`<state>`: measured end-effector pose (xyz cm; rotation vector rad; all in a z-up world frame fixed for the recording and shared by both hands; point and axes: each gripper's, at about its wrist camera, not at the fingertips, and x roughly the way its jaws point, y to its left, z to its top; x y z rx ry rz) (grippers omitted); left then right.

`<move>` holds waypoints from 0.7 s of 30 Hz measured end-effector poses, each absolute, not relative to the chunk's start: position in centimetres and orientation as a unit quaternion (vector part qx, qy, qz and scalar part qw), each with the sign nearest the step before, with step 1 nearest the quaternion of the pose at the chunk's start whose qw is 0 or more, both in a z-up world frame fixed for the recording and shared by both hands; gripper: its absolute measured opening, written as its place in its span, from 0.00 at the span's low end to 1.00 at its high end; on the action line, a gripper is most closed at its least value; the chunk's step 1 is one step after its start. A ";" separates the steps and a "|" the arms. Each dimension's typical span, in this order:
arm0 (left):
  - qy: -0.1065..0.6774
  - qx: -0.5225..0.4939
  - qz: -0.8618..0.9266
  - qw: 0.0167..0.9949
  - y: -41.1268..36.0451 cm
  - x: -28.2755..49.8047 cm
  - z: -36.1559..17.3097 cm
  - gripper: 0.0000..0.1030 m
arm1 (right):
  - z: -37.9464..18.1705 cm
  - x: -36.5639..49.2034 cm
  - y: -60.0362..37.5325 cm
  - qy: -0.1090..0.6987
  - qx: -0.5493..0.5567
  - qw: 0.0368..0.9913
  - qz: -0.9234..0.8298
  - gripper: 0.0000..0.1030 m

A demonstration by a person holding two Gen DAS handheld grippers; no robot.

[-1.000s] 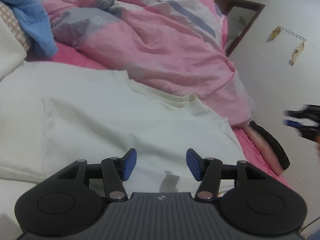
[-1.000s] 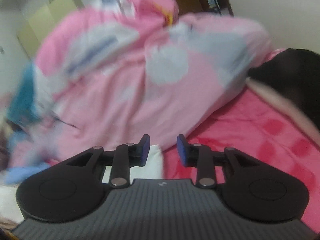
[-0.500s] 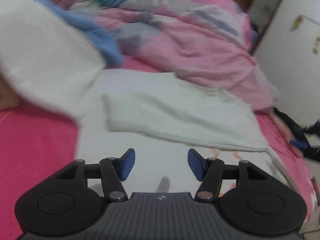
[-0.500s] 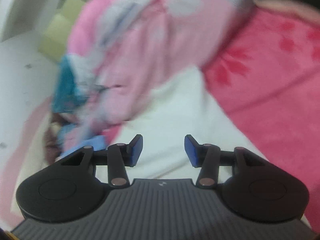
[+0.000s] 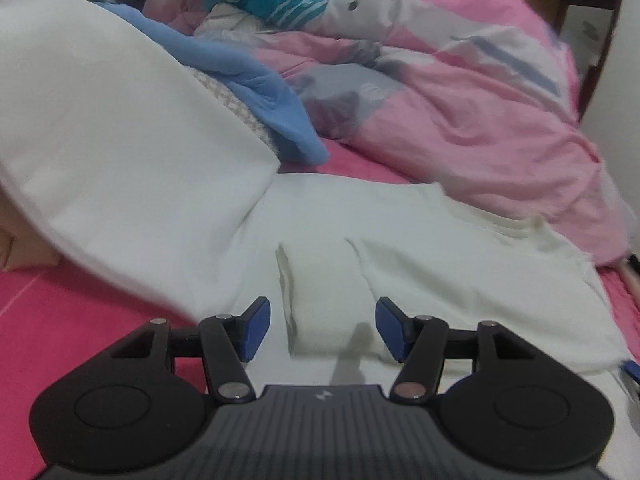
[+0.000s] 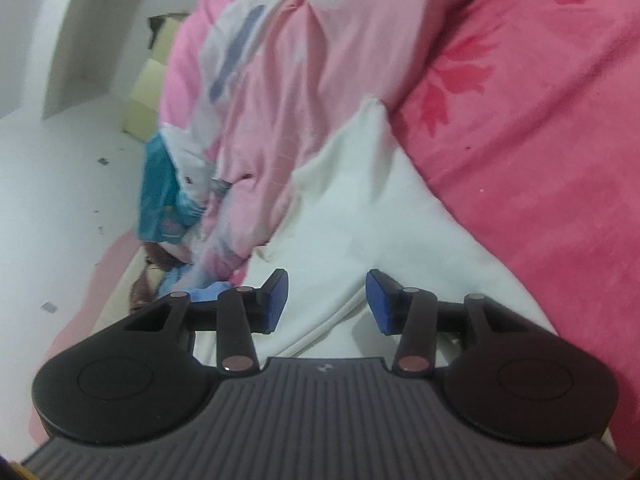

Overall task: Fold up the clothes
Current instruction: 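Pinch the sweatshirt beside the folded cuff with the left gripper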

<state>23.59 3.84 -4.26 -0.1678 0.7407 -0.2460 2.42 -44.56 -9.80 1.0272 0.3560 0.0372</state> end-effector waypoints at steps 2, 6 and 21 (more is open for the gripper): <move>0.370 -0.077 -0.108 0.920 3.6 24.6 -4.8 0.57 | -9.5 2.0 -44.7 0.152 0.489 0.858 0.031 0.42; 0.369 -0.059 -0.099 0.922 3.1 25.0 -5.3 0.42 | -9.3 1.4 -45.3 0.128 0.498 0.857 0.038 0.43; 0.337 -0.036 -0.060 0.939 2.5 25.3 -2.8 0.03 | -10.6 0.4 -46.6 0.107 0.521 0.847 0.011 0.43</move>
